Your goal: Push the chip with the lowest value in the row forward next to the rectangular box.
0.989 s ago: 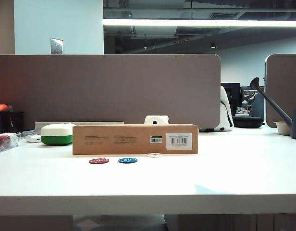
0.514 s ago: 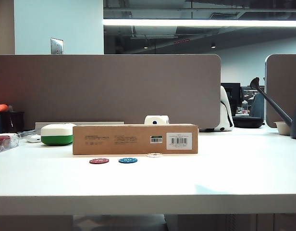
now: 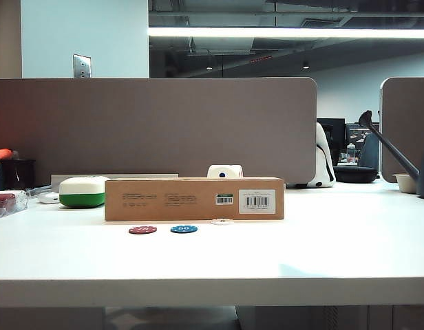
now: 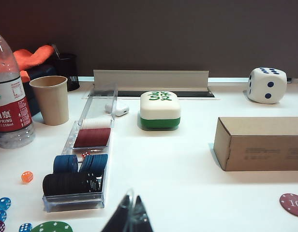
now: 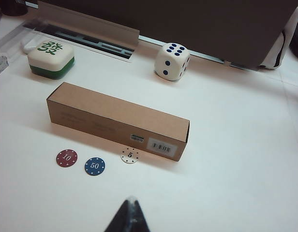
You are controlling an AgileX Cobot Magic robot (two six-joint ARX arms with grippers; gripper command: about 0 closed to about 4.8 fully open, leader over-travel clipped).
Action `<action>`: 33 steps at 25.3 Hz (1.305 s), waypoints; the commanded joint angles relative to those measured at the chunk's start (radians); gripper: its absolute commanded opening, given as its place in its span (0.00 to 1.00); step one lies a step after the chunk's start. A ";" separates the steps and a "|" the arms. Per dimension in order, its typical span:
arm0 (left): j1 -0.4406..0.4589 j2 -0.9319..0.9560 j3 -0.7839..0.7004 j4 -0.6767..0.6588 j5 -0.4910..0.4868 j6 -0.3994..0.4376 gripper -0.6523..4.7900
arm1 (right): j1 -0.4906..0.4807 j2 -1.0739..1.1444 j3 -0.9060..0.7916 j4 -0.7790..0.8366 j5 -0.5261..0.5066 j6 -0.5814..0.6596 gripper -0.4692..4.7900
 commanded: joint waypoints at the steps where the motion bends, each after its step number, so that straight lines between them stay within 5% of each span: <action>1: 0.000 0.000 0.004 0.006 0.003 0.002 0.11 | 0.002 -0.003 0.004 0.008 0.009 -0.002 0.08; 22: 0.000 0.000 0.004 0.006 0.003 0.002 0.11 | 0.001 -0.003 0.004 0.000 0.047 -0.025 0.08; 24: 0.000 0.000 0.004 0.006 0.003 0.002 0.11 | -0.037 0.000 0.003 0.014 0.151 -0.032 0.08; 26: 0.000 0.000 0.004 0.006 0.003 0.002 0.11 | -0.124 0.000 0.003 0.036 0.148 -0.031 0.08; 33: 0.000 0.000 0.004 0.006 0.003 0.001 0.11 | -0.517 0.000 0.002 0.072 -0.185 -0.051 0.08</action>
